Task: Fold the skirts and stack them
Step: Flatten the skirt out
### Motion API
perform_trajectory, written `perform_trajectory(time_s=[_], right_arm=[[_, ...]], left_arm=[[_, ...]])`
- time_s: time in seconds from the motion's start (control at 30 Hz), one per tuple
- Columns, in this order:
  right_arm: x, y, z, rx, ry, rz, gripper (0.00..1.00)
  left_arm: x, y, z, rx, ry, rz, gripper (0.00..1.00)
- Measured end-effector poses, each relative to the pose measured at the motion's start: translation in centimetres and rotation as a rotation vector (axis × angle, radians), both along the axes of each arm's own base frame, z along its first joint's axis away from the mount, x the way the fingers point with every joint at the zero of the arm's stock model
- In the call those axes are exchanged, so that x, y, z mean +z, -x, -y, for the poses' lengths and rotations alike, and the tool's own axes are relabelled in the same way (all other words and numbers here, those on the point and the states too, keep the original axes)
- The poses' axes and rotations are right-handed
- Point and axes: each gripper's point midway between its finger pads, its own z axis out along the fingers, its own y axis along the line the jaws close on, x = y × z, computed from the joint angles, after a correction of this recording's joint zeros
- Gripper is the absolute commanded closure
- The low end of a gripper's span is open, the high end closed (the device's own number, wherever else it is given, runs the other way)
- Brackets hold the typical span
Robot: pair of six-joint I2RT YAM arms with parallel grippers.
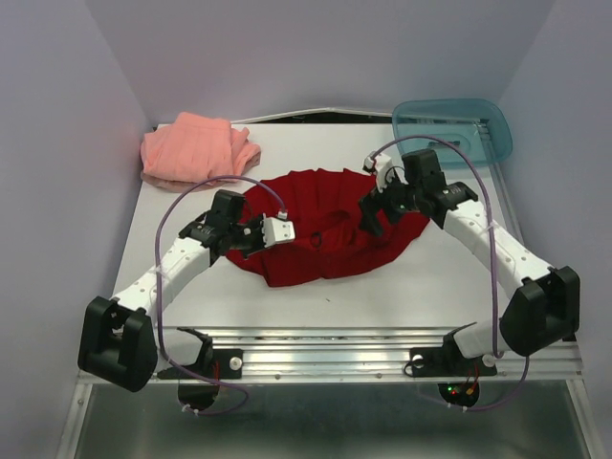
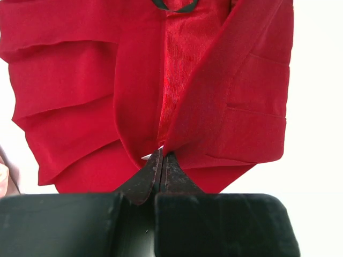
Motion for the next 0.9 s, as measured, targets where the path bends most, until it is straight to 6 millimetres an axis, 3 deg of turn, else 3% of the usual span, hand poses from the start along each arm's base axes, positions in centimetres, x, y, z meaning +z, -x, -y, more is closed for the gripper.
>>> perform_trajectory(time_s=[0.13,0.27,0.5,0.63,0.77,0.9], right_arm=[[2.9,-1.9,0.8,0.047,0.021,0.128,0.00],[3.4,-2.0,1.6,0.129,0.079,0.207,0.00],[0.1,-1.9,1.1,0.294,0.138,0.184,0.00],[-3.5,-2.4,0.7,0.382,0.161,0.133,0.02],[-5.8,-3.4,-0.7,0.424,0.124,0.057,0.03],[-5.5,-4.1,-2.4,0.474,0.054,0.057,0.21]], left_arm=[[0.0,-0.1,0.0,-0.023,-0.014,0.024,1.00],[0.1,-0.3,-0.4,-0.032,-0.039,0.059,1.00],[0.1,0.2,-1.1,-0.034,-0.063,0.095,1.00],[-0.6,0.5,-1.8,-0.035,-0.095,0.108,1.00],[-1.5,0.9,-2.1,-0.029,-0.111,0.093,1.00],[-1.3,0.6,-2.1,-0.017,-0.105,0.101,1.00]])
